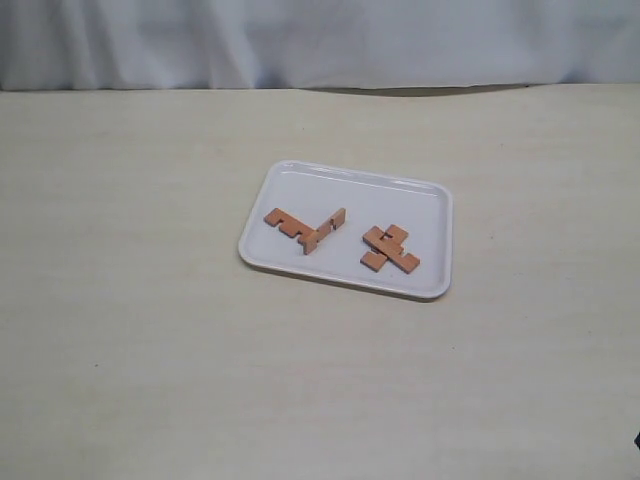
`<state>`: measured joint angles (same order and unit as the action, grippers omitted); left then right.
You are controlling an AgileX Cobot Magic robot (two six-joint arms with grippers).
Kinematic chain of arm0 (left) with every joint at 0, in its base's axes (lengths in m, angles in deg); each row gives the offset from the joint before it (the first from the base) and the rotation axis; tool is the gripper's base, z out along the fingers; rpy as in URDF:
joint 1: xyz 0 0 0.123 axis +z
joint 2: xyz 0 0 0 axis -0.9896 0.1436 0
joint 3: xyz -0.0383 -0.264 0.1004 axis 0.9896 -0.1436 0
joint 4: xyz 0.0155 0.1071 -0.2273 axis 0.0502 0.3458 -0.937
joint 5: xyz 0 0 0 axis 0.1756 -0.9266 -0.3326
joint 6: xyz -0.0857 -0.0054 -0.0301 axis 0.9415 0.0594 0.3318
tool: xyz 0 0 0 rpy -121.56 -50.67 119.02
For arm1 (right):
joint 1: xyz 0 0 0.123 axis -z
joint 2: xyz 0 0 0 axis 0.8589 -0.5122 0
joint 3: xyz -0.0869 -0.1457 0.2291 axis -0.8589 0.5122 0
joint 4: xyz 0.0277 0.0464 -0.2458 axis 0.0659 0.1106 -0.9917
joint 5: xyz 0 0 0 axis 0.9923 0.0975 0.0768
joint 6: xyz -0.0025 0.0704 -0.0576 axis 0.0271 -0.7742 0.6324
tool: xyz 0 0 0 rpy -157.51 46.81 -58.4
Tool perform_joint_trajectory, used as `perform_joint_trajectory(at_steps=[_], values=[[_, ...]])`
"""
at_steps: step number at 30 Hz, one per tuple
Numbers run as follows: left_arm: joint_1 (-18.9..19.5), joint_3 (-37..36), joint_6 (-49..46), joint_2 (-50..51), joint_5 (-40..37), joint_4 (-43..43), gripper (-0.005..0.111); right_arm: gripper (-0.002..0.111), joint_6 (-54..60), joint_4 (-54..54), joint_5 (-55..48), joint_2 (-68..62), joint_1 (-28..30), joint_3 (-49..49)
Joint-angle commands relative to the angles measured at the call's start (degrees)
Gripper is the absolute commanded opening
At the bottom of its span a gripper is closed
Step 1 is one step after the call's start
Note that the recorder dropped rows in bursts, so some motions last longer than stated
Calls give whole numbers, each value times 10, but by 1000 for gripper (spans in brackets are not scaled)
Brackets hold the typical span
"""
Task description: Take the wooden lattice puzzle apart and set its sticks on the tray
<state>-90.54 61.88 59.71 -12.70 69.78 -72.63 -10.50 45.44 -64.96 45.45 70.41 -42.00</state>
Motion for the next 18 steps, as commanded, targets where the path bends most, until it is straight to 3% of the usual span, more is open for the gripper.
perform_joint_trajectory(at_steps=[1,14,18], values=[[1,-2,9,-1,-15,-21,0,4,1,0,7,2,3,1],[1,-2,15,-1,-100,-30,0,4,1,0,7,2,3,1],[1,-2,1,-1,-126,14,0,4,1,0,7,2,3,1]])
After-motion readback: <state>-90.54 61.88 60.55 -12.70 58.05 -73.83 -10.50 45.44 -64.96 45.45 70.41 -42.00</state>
